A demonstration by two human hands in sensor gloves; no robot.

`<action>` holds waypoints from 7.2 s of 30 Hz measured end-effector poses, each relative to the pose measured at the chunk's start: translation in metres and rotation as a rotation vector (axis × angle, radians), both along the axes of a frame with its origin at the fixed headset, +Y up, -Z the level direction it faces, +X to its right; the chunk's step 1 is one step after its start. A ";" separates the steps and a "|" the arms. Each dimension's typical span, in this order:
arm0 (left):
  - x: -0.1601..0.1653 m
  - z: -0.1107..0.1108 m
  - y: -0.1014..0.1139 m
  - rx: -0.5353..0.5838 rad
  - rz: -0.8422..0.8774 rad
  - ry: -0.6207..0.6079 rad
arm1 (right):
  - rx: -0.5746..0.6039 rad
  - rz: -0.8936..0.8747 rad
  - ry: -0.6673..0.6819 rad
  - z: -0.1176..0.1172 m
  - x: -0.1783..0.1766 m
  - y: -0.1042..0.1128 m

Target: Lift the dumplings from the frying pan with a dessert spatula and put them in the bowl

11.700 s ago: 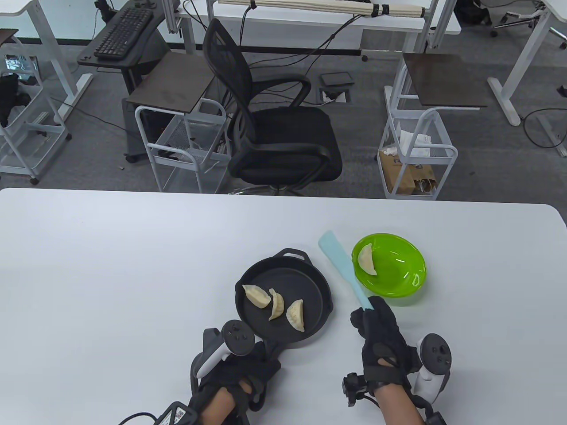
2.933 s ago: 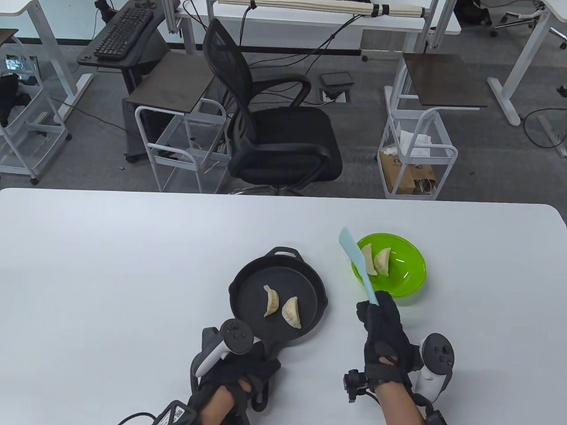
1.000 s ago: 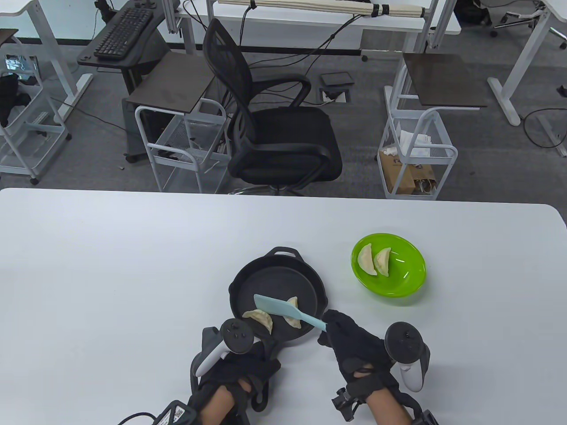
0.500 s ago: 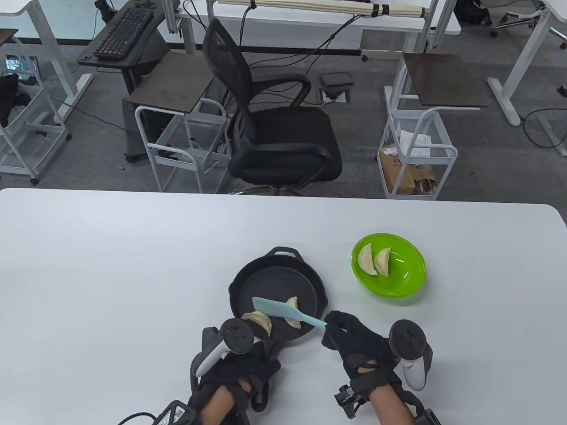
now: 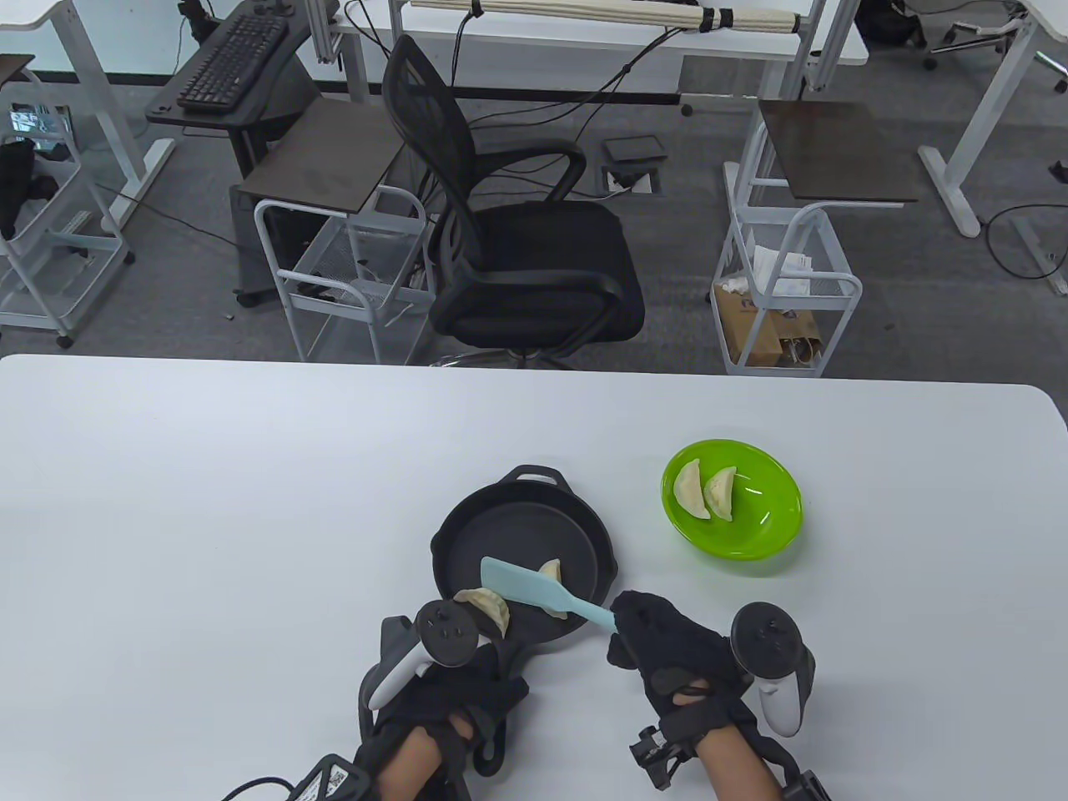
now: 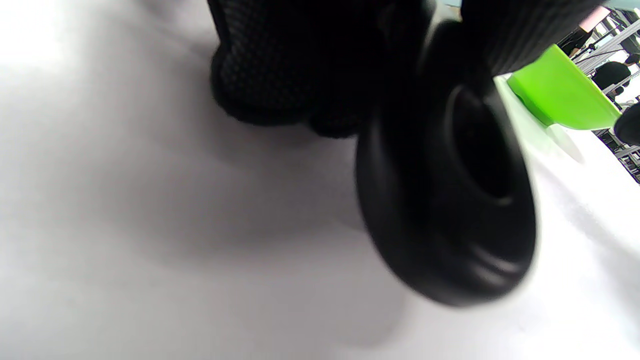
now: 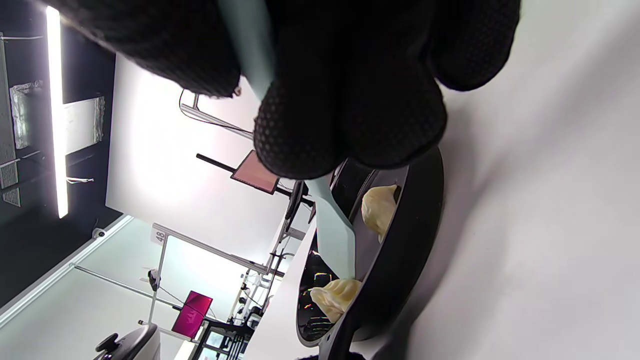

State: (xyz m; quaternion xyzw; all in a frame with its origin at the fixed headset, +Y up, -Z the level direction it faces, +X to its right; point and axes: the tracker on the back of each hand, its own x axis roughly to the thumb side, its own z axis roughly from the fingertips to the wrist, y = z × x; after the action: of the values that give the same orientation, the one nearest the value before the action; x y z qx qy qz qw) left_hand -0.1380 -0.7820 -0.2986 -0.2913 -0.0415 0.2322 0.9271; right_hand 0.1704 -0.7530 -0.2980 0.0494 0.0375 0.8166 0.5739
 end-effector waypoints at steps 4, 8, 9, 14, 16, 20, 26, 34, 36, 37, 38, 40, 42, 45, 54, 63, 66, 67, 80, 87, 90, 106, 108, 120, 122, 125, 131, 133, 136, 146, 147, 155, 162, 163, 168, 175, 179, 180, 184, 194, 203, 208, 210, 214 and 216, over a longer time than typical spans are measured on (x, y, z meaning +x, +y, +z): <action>0.000 0.000 0.000 0.000 0.000 0.000 | -0.006 0.012 -0.006 0.000 0.001 -0.001; 0.000 0.000 0.000 0.000 0.000 0.000 | -0.037 -0.001 0.026 0.000 -0.001 -0.002; 0.000 0.000 0.000 0.000 0.000 0.000 | -0.048 -0.013 0.036 0.000 -0.003 -0.003; 0.000 0.000 0.000 -0.003 -0.002 0.000 | -0.115 -0.062 0.035 0.000 -0.003 -0.007; 0.000 0.000 0.000 -0.003 -0.002 0.000 | -0.181 -0.112 0.040 -0.001 -0.001 -0.014; 0.000 0.000 0.000 -0.003 -0.002 0.000 | -0.298 -0.176 0.046 -0.002 0.001 -0.027; 0.000 0.000 0.000 -0.003 -0.002 0.000 | -0.359 -0.123 0.044 -0.002 -0.002 -0.037; 0.000 0.000 0.000 -0.004 0.000 0.000 | -0.434 -0.209 0.055 -0.003 -0.007 -0.048; 0.000 0.000 0.000 -0.004 0.000 0.000 | -0.456 -0.240 0.047 -0.003 -0.006 -0.050; 0.000 0.000 0.000 -0.005 0.001 -0.001 | -0.470 -0.253 0.044 -0.003 -0.006 -0.052; 0.000 0.000 0.000 -0.005 0.001 -0.001 | -0.477 -0.264 0.044 -0.003 -0.005 -0.052; 0.000 -0.001 0.000 -0.005 0.001 -0.002 | -0.493 -0.282 0.037 -0.003 -0.005 -0.053; 0.000 -0.001 0.000 -0.004 0.001 -0.002 | -0.501 -0.293 0.035 -0.003 -0.004 -0.054; 0.000 0.000 0.000 -0.004 0.001 -0.002 | -0.512 -0.316 0.031 -0.003 -0.003 -0.054; 0.000 0.000 0.000 -0.004 0.001 -0.002 | -0.508 -0.327 0.024 -0.003 0.003 -0.051; 0.000 0.000 0.000 -0.004 0.001 -0.002 | -0.510 -0.318 0.012 -0.003 0.005 -0.051; 0.000 0.000 0.000 -0.004 0.001 -0.002 | -0.503 -0.315 0.026 -0.004 0.005 -0.051; 0.000 0.000 0.000 -0.004 0.001 -0.002 | -0.500 -0.306 0.029 -0.004 0.004 -0.052; 0.000 0.000 0.000 -0.004 0.003 -0.001 | -0.518 -0.333 0.029 -0.004 0.003 -0.054; -0.001 -0.001 -0.001 -0.004 0.003 0.000 | -0.539 -0.373 0.030 -0.004 0.002 -0.056; 0.000 -0.001 -0.001 -0.004 0.003 0.000 | -0.543 -0.380 0.030 -0.004 0.002 -0.056; -0.001 -0.001 -0.001 -0.004 0.004 0.000 | -0.527 -0.368 0.012 -0.005 0.004 -0.055; -0.001 -0.001 -0.001 -0.004 0.004 0.000 | -0.527 -0.373 0.006 -0.005 0.004 -0.055; -0.001 -0.001 -0.001 -0.004 0.004 0.000 | -0.470 -0.422 -0.046 -0.003 0.009 -0.049; -0.001 -0.001 -0.001 -0.004 0.004 0.000 | -0.457 -0.433 -0.061 -0.002 0.010 -0.047; -0.001 -0.001 -0.001 -0.004 0.004 0.000 | -0.429 -0.443 -0.088 -0.001 0.012 -0.044; -0.001 -0.001 -0.001 -0.004 0.004 0.000 | -0.399 -0.472 -0.143 0.003 0.015 -0.041; -0.001 -0.001 -0.001 -0.004 0.004 0.000 | -0.396 -0.492 -0.161 0.004 0.015 -0.040; -0.001 -0.001 -0.001 -0.004 0.004 0.000 | -0.389 -0.516 -0.189 0.006 0.016 -0.039; -0.001 -0.001 -0.001 -0.004 0.004 0.000 | -0.339 -0.583 -0.308 0.012 0.023 -0.036; -0.001 -0.001 -0.001 -0.004 0.004 0.000 | -0.335 -0.594 -0.323 0.013 0.025 -0.035; -0.001 -0.001 -0.001 -0.004 0.004 0.000 | -0.296 -0.631 -0.429 0.018 0.032 -0.033; -0.001 -0.001 -0.001 -0.004 0.004 0.000 | -0.268 -0.653 -0.528 0.023 0.040 -0.032; -0.001 -0.001 -0.001 -0.004 0.004 0.000 | -0.267 -0.656 -0.537 0.023 0.040 -0.032; -0.001 -0.001 -0.001 -0.004 0.004 0.000 | -0.260 -0.692 -0.587 0.026 0.045 -0.033; -0.001 -0.001 -0.001 -0.004 0.004 0.000 | -0.261 -0.727 -0.633 0.028 0.049 -0.034; -0.001 -0.001 -0.001 -0.004 0.004 0.000 | -0.262 -0.752 -0.657 0.029 0.052 -0.035; -0.001 -0.001 -0.001 -0.004 0.004 0.000 | -0.261 -0.757 -0.663 0.029 0.052 -0.035; -0.001 -0.001 -0.001 -0.004 0.004 0.000 | -0.262 -0.769 -0.670 0.029 0.053 -0.035; -0.001 -0.001 -0.001 -0.004 0.004 0.000 | -0.284 -0.811 -0.687 0.028 0.058 -0.034; -0.001 -0.001 -0.001 -0.004 0.004 0.000 | -0.276 -0.860 -0.693 0.028 0.060 -0.036; -0.001 -0.001 -0.001 -0.004 0.004 0.000 | -0.220 -0.819 -0.677 0.028 0.060 -0.030; -0.001 -0.001 -0.001 -0.004 0.004 0.000 | -0.203 -0.816 -0.659 0.028 0.058 -0.027; -0.001 -0.001 -0.001 -0.004 0.004 0.000 | -0.156 -0.773 -0.638 0.029 0.057 -0.021; 0.000 -0.001 -0.001 -0.004 0.004 0.001 | -0.141 -0.760 -0.626 0.029 0.056 -0.019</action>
State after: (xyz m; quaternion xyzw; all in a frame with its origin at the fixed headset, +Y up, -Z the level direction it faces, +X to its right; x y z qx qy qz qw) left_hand -0.1385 -0.7828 -0.2992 -0.2931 -0.0414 0.2345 0.9259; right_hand 0.2263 -0.7723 -0.2692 -0.2270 -0.1020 0.5207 0.8167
